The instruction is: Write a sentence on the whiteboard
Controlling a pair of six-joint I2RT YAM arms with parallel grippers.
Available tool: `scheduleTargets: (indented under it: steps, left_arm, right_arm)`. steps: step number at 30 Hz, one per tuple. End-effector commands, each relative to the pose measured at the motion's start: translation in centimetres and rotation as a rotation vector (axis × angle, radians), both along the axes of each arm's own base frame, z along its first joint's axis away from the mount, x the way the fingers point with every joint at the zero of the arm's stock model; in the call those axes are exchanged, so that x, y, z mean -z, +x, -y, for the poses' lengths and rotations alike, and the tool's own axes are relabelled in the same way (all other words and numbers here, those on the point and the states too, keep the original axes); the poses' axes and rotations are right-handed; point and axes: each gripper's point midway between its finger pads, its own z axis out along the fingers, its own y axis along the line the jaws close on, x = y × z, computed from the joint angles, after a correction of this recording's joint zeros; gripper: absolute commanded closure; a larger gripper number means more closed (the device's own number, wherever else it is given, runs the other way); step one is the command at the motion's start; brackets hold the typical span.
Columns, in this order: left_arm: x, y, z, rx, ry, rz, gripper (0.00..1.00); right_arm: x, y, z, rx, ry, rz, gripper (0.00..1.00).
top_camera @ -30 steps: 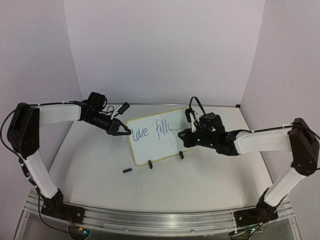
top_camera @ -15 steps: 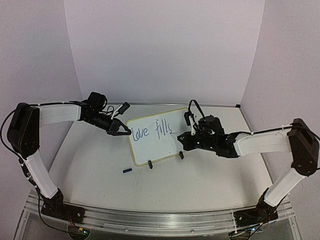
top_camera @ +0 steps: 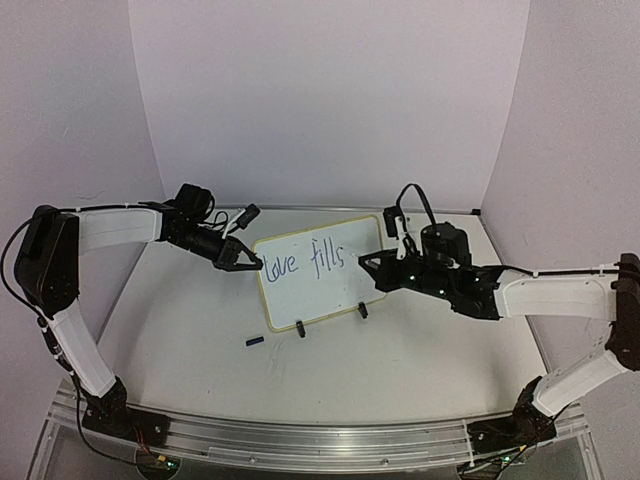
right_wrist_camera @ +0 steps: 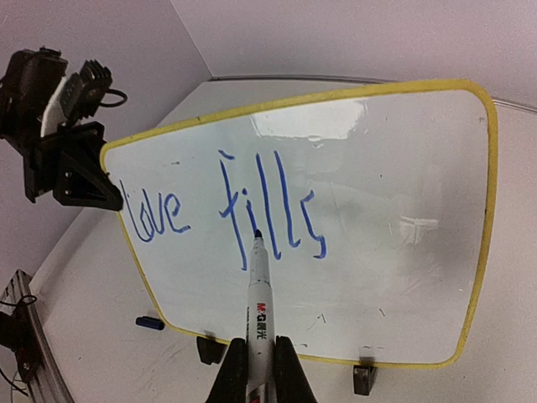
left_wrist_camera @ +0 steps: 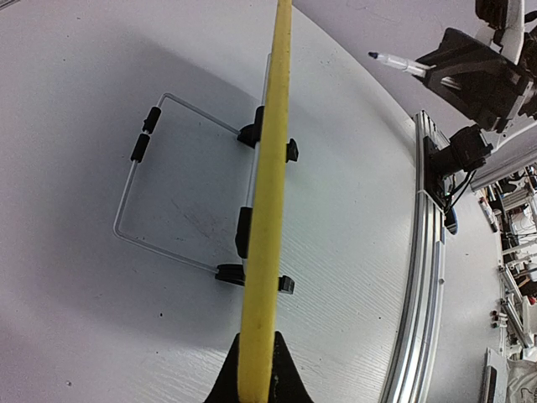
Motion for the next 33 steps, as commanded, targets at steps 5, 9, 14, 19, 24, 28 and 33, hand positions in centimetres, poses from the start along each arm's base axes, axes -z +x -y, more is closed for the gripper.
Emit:
scheduleTargets:
  steps: [5,9,14,19,24,28,33]
  left_arm:
    - [-1.0,0.7,0.0,-0.005,0.043,0.092,1.00]
    - [-0.8,0.7,0.1,-0.008,0.050,0.088,1.00]
    - [-0.8,0.8,0.1,-0.010,0.055,0.092,1.00]
    - [-0.7,0.6,0.3,-0.005,0.056,0.090,1.00]
    - [-0.7,0.6,0.5,-0.004,0.060,0.091,1.00]
    - [-0.6,0.6,0.4,-0.007,0.067,0.094,1.00]
    - [-0.5,0.6,0.4,-0.008,0.069,0.092,1.00]
  right_arm:
    - [-1.1,-1.1,0.8,-0.001,0.027,0.011,1.00]
    - [-0.9,-1.7,0.2,-0.004,0.012,0.011,1.00]
    - [-0.2,-3.2,-2.1,-0.036,-0.009,0.015,1.00]
    - [0.7,-4.7,-6.0,-0.086,-0.021,0.027,1.00]
    - [0.8,-5.9,-9.2,-0.150,-0.008,0.048,1.00]
    - [1.9,-6.4,-11.4,-0.190,-0.021,0.053,1.00]
    - [3.2,-6.1,-13.2,-0.205,-0.027,0.038,1.00]
